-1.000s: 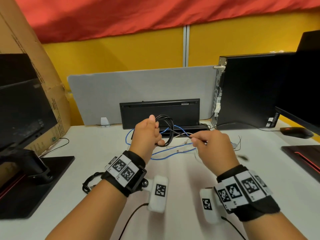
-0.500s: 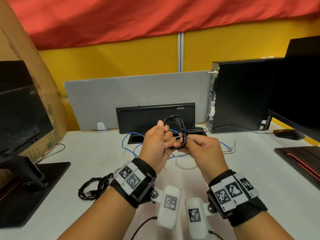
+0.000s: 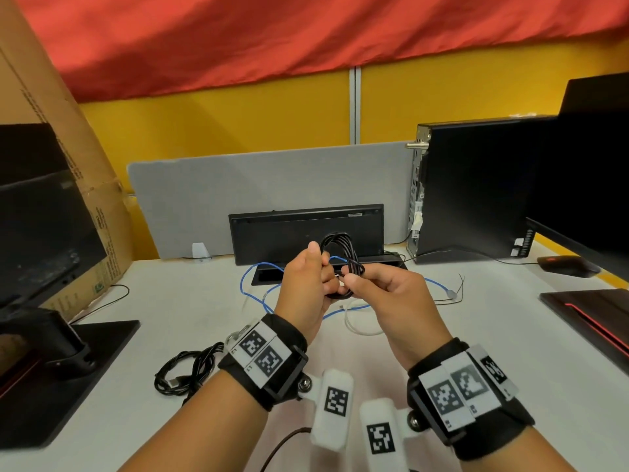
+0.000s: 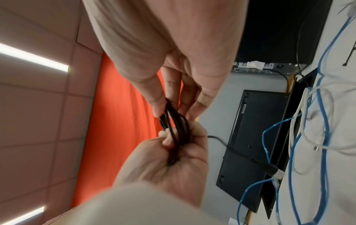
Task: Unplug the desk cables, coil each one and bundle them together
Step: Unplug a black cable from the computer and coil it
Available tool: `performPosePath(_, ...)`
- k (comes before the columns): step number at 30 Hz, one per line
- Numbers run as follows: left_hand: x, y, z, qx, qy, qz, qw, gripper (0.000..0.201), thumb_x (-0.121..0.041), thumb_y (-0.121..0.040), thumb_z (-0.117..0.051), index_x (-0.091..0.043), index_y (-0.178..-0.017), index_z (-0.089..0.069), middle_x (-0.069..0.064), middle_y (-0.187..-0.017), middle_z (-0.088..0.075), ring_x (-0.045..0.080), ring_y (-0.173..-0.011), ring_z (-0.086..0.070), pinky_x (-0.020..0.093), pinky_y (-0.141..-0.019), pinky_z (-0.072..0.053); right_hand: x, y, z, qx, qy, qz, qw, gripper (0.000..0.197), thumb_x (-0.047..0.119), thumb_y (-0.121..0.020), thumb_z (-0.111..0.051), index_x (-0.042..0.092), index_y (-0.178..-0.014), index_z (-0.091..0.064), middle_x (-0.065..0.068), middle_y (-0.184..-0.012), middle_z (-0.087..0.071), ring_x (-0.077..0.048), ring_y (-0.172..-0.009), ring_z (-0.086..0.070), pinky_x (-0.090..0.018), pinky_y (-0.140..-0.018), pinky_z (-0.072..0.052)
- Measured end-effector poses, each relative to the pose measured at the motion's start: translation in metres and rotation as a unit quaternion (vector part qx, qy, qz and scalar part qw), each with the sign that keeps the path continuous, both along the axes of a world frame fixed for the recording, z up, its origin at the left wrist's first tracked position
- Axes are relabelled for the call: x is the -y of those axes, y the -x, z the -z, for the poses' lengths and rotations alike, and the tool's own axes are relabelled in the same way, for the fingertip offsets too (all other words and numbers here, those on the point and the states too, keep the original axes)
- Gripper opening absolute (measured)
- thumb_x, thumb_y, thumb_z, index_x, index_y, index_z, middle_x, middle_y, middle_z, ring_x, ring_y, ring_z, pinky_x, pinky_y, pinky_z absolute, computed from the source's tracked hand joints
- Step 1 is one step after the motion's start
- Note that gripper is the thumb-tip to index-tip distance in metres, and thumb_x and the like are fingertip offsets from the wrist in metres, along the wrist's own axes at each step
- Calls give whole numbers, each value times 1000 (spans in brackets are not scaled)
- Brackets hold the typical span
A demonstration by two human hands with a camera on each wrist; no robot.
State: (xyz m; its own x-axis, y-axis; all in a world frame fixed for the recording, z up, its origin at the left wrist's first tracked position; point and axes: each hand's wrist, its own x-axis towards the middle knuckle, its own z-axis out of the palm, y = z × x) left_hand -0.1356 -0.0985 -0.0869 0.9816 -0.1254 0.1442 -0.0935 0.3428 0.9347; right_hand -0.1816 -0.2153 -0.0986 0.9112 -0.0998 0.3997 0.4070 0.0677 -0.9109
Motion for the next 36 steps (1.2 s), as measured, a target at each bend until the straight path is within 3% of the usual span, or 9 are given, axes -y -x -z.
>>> performPosePath(3, 1, 1, -3, 1, -8, 1, 1000, 37, -34, -105, -30, -11, -80, -43, 2, -61, -29, 15, -53, -29, 25, -52, -48, 0, -1, 0, -4, -36, -3, 999, 27, -2, -88, -60, 19, -96, -74, -6, -84, -76, -14, -83, -71, -22, -76, -52)
performPosePath(7, 4, 3, -6, 16, -32, 6, 999, 36, -32, -106, -29, -5, -94, -50, 5, -63, -40, 12, -47, -43, 43, -76, -51, 5, -4, -1, -26, -172, -87, 981, 63, -13, -87, -54, 29, -134, -45, -18, -96, -71, -30, -98, -68, -41, -96, -49)
performPosePath(12, 8, 3, -6, 33, -69, 10, 997, 36, -28, -105, -31, -7, -81, -46, 7, -66, -45, 16, -49, -33, 34, -63, -42, 6, -10, -6, -75, -296, -115, 945, 53, -9, -88, -45, 14, -136, -42, -10, -76, -62, -18, -65, -61, -43, -82, -51)
performPosePath(16, 11, 2, -5, 59, -106, 2, 993, 31, -26, -105, -34, -7, -90, -53, 6, -59, -40, 17, -50, -34, 31, -56, -37, 5, -14, -8, -113, -174, -87, 974, 58, -5, -80, -58, 6, -135, -42, -7, -69, -64, -16, -56, -61, -38, -70, -52)
performPosePath(21, -1, -11, -13, 68, -123, -26, 990, 36, -27, -105, -35, -9, -77, -47, 1, -55, -32, 17, -50, -31, 33, -56, -36, 16, -13, -6, -145, 94, -60, 983, 75, -4, -72, -70, 37, -128, -41, -2, -79, -68, -13, -70, -63, -33, -70, -52)
performPosePath(26, -18, -24, -21, -47, 36, 31, 998, 34, -25, -104, -37, -11, -76, -47, -3, -54, -29, 9, -38, -24, 25, -46, -35, 18, -11, -10, -65, 361, 106, 924, 12, 9, -84, -66, 17, -93, -67, -4, -67, -69, -15, -58, -66, -37, -64, -59)
performPosePath(28, -23, -25, -22, -60, 103, 82, 989, 26, -17, -103, -35, -8, -85, -52, -2, -59, -37, 10, -44, -28, 25, -51, -40, 17, -10, -12, -45, 455, 106, 883, 11, 10, -87, -61, 13, -87, -72, 0, -65, -63, -22, -71, -67, -38, -71, -57)
performPosePath(31, -24, -22, -21, -30, 125, 128, 983, 19, -6, -101, -35, 1, -100, -53, 6, -71, -57, 17, -56, -55, 30, -67, -54, 15, -9, -16, -56, 555, 79, 826, 26, 14, -92, -56, 20, -113, -69, 3, -72, -54, -25, -84, -62, -34, -80, -53)
performPosePath(36, -25, -21, -19, 56, 63, 122, 989, 26, 0, -100, -38, 9, -124, -44, 22, -113, -69, 34, -105, -67, 42, -98, -51, 10, -7, -21, -29, 587, 41, 808, 18, 15, -95, -50, 16, -99, -67, 4, -71, -58, -20, -79, -58, -35, -83, -51)
